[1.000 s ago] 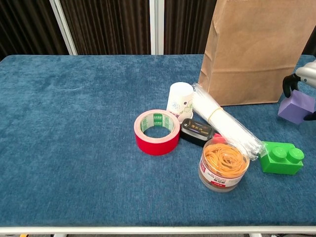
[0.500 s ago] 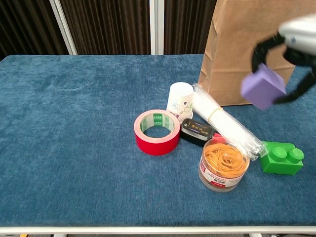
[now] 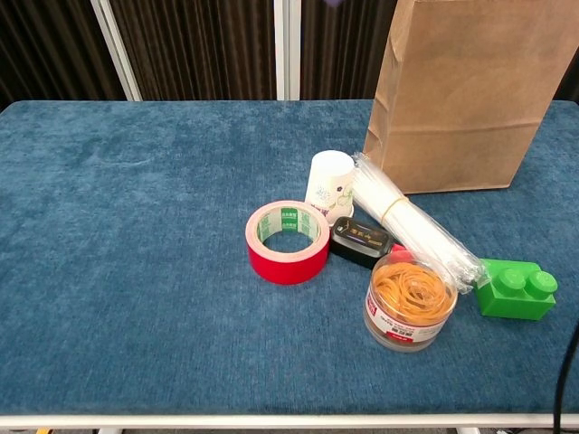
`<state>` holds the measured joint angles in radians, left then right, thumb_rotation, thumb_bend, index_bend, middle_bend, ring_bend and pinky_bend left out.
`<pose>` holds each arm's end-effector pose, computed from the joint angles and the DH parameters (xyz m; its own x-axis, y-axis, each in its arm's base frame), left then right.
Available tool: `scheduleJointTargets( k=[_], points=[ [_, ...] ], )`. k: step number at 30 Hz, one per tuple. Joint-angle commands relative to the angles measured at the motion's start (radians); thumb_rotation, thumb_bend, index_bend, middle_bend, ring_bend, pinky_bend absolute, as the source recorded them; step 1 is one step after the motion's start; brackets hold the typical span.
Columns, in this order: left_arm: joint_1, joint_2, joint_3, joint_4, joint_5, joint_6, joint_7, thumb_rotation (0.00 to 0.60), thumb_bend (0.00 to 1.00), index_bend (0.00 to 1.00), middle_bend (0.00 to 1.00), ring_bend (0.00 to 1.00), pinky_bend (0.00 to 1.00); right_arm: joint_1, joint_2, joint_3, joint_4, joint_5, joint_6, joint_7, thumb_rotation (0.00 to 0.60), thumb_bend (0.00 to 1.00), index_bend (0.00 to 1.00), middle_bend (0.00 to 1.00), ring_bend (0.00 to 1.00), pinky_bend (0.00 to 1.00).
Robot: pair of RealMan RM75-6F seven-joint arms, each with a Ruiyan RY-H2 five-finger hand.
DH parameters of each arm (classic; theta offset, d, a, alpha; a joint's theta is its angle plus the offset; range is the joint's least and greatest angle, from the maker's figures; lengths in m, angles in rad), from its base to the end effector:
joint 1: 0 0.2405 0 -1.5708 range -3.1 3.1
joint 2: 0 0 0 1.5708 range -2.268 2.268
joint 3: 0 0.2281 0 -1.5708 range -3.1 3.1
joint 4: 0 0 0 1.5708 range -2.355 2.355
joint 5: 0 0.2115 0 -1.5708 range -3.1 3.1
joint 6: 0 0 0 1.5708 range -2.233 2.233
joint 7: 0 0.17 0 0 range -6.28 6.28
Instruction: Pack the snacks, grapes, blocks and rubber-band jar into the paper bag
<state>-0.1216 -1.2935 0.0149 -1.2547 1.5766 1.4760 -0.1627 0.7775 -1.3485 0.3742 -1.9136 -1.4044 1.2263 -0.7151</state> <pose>-0.3238 0.2068 0.1113 0.4252 0.0578 0.9032 0.9025 -0.1029 -0.4183 0.0279 -0.3131 0.0946 0.3893 0.3604 0.8477 -0.6245 -0.5732 0.5305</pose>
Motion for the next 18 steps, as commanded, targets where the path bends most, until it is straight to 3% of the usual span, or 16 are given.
scheduleJointTargets(
  k=[1,9,18],
  points=[
    [-0.001,0.001,0.0,0.001,0.001,0.0,-0.002,0.6,0.11,0.12,0.12,0.02,0.21,0.034,-0.086,0.051,0.116,-0.09,0.127,-0.095,0.6,0.0,0.58,0.51,0.85,0.88],
    [-0.002,0.001,0.0,0.0,0.002,0.0,-0.002,0.6,0.11,0.12,0.12,0.02,0.21,0.027,-0.084,0.091,0.244,-0.091,0.205,-0.186,0.6,0.01,0.58,0.51,0.85,0.88],
    [-0.002,-0.001,0.007,-0.003,0.006,-0.005,0.005,0.6,0.11,0.12,0.12,0.02,0.21,0.008,-0.037,0.136,0.351,-0.033,0.24,-0.19,0.6,0.02,0.58,0.51,0.85,0.88]
  ],
)
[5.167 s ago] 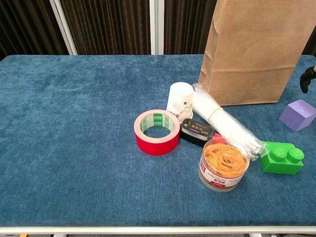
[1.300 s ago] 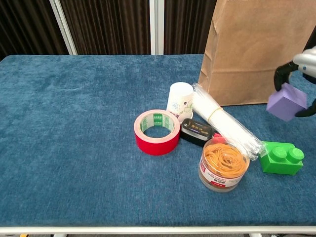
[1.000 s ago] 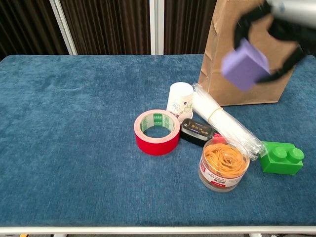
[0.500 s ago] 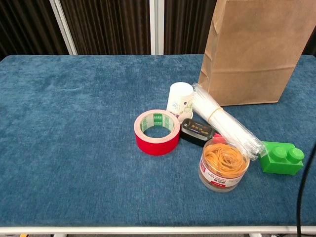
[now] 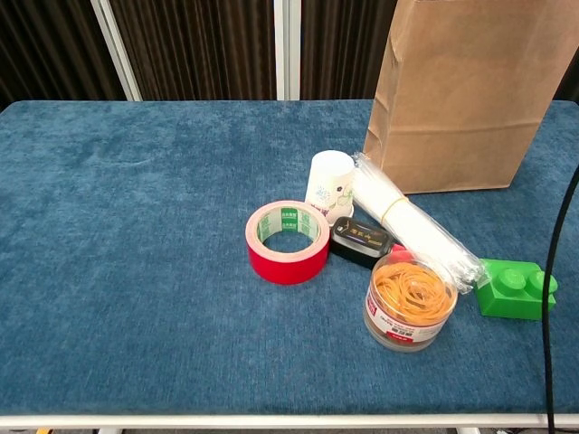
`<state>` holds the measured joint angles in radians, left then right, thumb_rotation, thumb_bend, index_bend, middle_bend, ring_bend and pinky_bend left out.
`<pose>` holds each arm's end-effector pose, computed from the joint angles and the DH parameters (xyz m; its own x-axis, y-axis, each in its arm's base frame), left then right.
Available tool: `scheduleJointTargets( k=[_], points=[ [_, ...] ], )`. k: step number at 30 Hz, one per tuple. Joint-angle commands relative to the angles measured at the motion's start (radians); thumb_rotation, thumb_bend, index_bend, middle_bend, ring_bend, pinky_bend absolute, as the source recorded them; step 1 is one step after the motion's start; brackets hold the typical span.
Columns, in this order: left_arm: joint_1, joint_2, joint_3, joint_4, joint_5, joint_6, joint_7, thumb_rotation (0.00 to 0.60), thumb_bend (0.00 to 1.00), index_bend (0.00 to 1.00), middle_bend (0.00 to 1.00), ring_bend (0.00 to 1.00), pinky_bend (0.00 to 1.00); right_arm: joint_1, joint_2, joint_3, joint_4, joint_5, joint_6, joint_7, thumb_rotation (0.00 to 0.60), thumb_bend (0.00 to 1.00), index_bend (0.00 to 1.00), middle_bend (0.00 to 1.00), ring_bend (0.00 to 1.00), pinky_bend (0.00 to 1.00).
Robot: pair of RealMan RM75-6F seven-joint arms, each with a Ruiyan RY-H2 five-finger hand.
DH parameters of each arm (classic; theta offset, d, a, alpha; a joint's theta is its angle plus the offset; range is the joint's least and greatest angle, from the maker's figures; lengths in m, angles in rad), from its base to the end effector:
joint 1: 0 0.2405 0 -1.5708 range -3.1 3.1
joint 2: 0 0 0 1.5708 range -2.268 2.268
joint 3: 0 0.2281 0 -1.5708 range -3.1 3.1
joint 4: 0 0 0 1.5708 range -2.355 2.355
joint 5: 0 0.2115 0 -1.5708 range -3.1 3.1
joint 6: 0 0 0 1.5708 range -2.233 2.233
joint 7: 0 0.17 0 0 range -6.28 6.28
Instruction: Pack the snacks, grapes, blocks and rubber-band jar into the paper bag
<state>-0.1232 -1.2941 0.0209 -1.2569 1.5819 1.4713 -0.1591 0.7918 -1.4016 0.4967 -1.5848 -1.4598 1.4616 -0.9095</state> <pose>-0.3232 0.2058 0.1087 0.4274 0.0684 0.9015 0.9013 -0.1101 -0.4190 0.0000 -0.3664 0.1609 0.4910 0.7261 0.4814 -0.6073 -0.1108 0.7867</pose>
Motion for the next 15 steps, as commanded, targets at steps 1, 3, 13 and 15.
scheduleJointTargets(
  k=[1,3,13,15],
  points=[
    [-0.001,-0.001,0.001,-0.002,0.001,-0.002,0.002,0.6,0.11,0.12,0.12,0.02,0.21,-0.008,0.021,0.016,0.028,0.033,0.003,0.008,0.6,0.02,0.58,0.51,0.85,0.88],
    [0.0,-0.002,0.002,-0.003,0.0,-0.003,0.003,0.6,0.11,0.12,0.12,0.02,0.21,-0.014,0.03,0.019,0.043,0.059,-0.002,0.015,0.6,0.02,0.58,0.51,0.85,0.88],
    [0.003,-0.003,0.007,-0.001,0.0,-0.006,0.005,0.6,0.11,0.12,0.12,0.02,0.21,-0.04,0.026,0.012,0.078,0.242,-0.056,0.036,0.6,0.02,0.58,0.51,0.85,0.88],
    [0.005,-0.002,0.008,-0.003,-0.003,-0.007,-0.002,0.6,0.11,0.12,0.12,0.02,0.21,-0.038,0.023,0.006,0.087,0.264,-0.071,0.046,0.6,0.01,0.58,0.49,0.85,0.88]
  ],
)
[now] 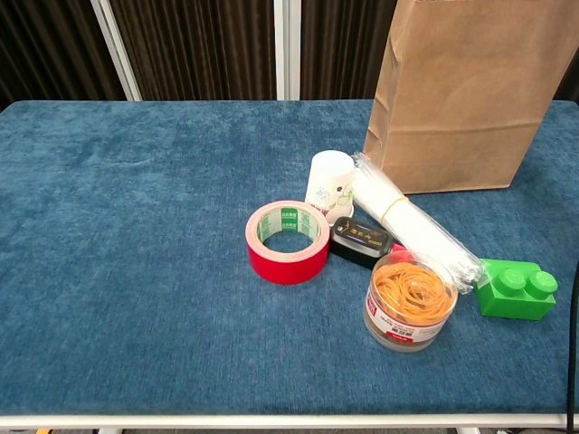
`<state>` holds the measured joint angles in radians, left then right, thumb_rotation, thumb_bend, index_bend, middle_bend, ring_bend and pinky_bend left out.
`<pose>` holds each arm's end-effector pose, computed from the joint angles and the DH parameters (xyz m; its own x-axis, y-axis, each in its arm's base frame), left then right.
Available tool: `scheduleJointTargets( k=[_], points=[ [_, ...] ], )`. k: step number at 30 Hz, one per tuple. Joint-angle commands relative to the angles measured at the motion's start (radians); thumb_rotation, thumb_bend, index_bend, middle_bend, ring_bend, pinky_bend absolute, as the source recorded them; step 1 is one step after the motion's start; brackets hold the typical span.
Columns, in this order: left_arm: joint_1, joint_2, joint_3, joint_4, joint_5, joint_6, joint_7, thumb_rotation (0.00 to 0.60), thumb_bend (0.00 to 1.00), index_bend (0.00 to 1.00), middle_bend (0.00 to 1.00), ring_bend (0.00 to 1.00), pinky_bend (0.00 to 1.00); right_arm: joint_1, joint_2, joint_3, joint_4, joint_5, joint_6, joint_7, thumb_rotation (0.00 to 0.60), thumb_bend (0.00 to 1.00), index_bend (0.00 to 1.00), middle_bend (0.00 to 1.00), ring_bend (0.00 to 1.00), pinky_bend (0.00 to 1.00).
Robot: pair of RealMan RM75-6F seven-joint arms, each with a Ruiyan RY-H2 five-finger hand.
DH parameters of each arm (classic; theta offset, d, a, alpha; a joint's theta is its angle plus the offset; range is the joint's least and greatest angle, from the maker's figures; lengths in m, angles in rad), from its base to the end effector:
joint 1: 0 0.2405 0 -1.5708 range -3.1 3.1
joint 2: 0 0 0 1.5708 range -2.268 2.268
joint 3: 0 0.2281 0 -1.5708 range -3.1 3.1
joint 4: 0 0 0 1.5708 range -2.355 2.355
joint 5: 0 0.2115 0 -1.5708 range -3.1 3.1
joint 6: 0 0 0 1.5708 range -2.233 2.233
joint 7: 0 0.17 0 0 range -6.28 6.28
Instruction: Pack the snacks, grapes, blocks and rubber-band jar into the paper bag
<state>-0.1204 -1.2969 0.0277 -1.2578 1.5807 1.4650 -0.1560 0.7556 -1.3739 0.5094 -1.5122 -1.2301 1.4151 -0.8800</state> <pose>-0.3244 0.2034 0.1058 0.4276 0.0823 0.9002 0.9019 -0.1068 -0.4186 -0.0578 -0.4012 0.1740 0.6312 0.5679 0.5283 -0.6591 0.0337 0.7513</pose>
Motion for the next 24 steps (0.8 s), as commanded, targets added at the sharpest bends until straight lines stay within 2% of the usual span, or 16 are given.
scheduleJointTargets(
  k=[1,7,19,24],
  points=[
    [0.003,0.002,0.002,-0.002,-0.002,0.0,-0.006,0.6,0.11,0.12,0.12,0.02,0.21,0.001,-0.006,-0.009,0.02,0.043,-0.031,0.02,0.6,0.01,0.58,0.49,0.85,0.88],
    [0.006,0.003,0.0,0.0,-0.007,0.0,-0.006,0.6,0.11,0.12,0.12,0.02,0.21,0.016,-0.016,-0.016,0.021,0.115,-0.075,0.037,0.6,0.0,0.51,0.45,0.85,0.88],
    [0.004,0.001,-0.001,0.006,-0.007,-0.005,-0.011,0.6,0.11,0.12,0.12,0.02,0.21,0.023,0.018,-0.034,-0.03,0.149,-0.087,0.071,0.6,0.0,0.36,0.35,0.84,0.88],
    [0.003,0.003,-0.002,0.004,-0.004,0.0,-0.008,0.6,0.11,0.12,0.12,0.02,0.21,0.024,0.03,-0.042,-0.051,0.176,-0.089,0.068,0.6,0.0,0.32,0.31,0.84,0.88]
  ],
)
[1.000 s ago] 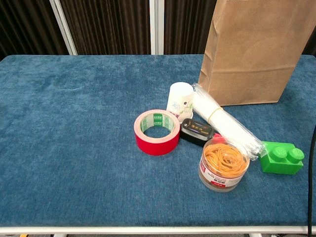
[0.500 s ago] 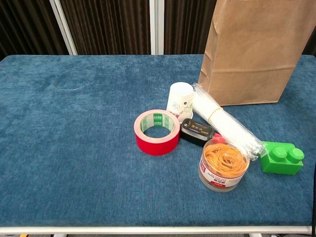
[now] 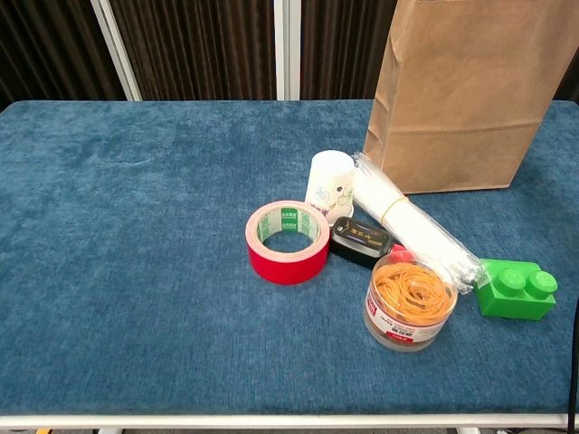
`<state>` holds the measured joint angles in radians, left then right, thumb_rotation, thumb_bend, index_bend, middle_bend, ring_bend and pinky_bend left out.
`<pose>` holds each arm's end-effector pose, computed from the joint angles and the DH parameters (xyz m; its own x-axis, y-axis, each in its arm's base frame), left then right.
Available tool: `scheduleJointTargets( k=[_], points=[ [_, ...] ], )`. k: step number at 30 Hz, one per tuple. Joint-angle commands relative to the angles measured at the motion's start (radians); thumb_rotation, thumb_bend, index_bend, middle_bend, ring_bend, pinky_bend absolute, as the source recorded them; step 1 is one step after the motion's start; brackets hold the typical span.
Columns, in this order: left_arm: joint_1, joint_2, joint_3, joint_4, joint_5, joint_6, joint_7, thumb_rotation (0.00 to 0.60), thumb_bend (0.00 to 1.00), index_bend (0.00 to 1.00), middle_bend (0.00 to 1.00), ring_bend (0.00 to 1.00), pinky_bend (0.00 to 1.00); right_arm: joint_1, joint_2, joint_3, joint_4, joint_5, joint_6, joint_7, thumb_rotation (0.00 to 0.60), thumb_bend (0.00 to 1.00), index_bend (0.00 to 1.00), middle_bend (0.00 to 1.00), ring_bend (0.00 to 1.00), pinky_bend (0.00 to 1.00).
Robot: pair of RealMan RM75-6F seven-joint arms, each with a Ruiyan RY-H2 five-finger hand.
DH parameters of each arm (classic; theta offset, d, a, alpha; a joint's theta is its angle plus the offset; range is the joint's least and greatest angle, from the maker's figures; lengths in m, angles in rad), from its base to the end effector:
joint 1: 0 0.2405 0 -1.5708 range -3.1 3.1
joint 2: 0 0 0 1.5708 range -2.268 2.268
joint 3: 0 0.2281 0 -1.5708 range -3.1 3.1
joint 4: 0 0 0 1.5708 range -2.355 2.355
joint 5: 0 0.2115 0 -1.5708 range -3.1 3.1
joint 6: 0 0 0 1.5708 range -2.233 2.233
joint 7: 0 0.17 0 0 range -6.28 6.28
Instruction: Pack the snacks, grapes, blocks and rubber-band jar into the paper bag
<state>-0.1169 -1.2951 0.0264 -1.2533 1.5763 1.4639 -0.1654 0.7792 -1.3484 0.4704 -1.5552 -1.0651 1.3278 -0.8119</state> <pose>-0.3269 0.2027 0.1074 0.4239 0.0832 0.9019 0.9041 -0.0980 -0.4159 -0.0709 -0.4109 0.1548 0.6205 0.4109 0.6679 -0.7224 -0.0318 0.6907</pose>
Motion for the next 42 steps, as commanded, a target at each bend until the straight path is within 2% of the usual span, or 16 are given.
scheduleJointTargets(
  k=[1,8,14,17,20,23,26,29,33,36,42],
  points=[
    [0.0,0.002,-0.001,-0.002,0.001,0.001,0.002,0.6,0.11,0.12,0.12,0.02,0.21,0.0,0.006,-0.005,-0.009,0.013,-0.001,-0.001,0.6,0.0,0.32,0.31,0.84,0.88],
    [-0.001,0.002,-0.002,-0.003,-0.001,-0.002,0.006,0.6,0.11,0.12,0.12,0.02,0.21,0.01,0.005,-0.005,-0.018,-0.036,0.034,0.058,0.6,0.0,0.32,0.31,0.84,0.88],
    [-0.007,0.005,-0.005,-0.014,0.003,-0.002,0.016,0.6,0.11,0.12,0.12,0.02,0.21,0.023,0.006,0.041,-0.106,-0.145,0.114,0.206,0.6,0.0,0.32,0.31,0.85,0.88],
    [-0.01,0.005,-0.005,-0.021,0.006,-0.002,0.023,0.6,0.11,0.12,0.12,0.02,0.21,0.022,0.009,0.027,-0.144,-0.203,0.125,0.256,0.6,0.0,0.32,0.32,0.85,0.88],
    [-0.01,0.004,-0.003,-0.028,0.008,-0.003,0.03,0.6,0.11,0.12,0.12,0.02,0.21,0.01,0.026,-0.01,-0.222,-0.213,0.074,0.336,0.6,0.0,0.32,0.32,0.86,0.89],
    [-0.008,0.002,0.0,-0.029,0.008,-0.003,0.035,0.6,0.11,0.12,0.12,0.02,0.21,-0.006,0.093,-0.062,-0.326,-0.183,-0.052,0.429,0.6,0.0,0.33,0.32,0.86,0.89],
    [-0.007,0.002,0.0,-0.029,0.008,-0.001,0.036,0.6,0.11,0.12,0.12,0.02,0.21,-0.017,0.146,-0.109,-0.373,-0.172,-0.127,0.433,0.6,0.0,0.33,0.33,0.86,0.89],
    [-0.006,0.003,-0.001,-0.027,0.004,-0.002,0.032,0.6,0.11,0.12,0.12,0.02,0.21,-0.024,0.22,-0.161,-0.433,-0.117,-0.222,0.404,0.6,0.0,0.34,0.35,0.86,0.89],
    [-0.004,0.001,0.0,-0.021,0.0,-0.006,0.024,0.6,0.11,0.12,0.12,0.02,0.21,-0.024,0.327,-0.239,-0.492,-0.032,-0.314,0.275,0.6,0.0,0.34,0.35,0.86,0.89],
    [-0.002,-0.003,0.002,-0.014,0.0,-0.005,0.019,0.6,0.11,0.12,0.12,0.02,0.21,-0.028,0.369,-0.284,-0.532,0.026,-0.319,0.187,0.6,0.0,0.34,0.35,0.86,0.89],
    [0.001,-0.011,0.005,-0.002,0.003,-0.002,0.012,0.6,0.11,0.12,0.12,0.02,0.21,-0.079,0.407,-0.373,-0.586,0.054,-0.266,0.098,0.6,0.0,0.35,0.35,0.86,0.89]
  ],
)
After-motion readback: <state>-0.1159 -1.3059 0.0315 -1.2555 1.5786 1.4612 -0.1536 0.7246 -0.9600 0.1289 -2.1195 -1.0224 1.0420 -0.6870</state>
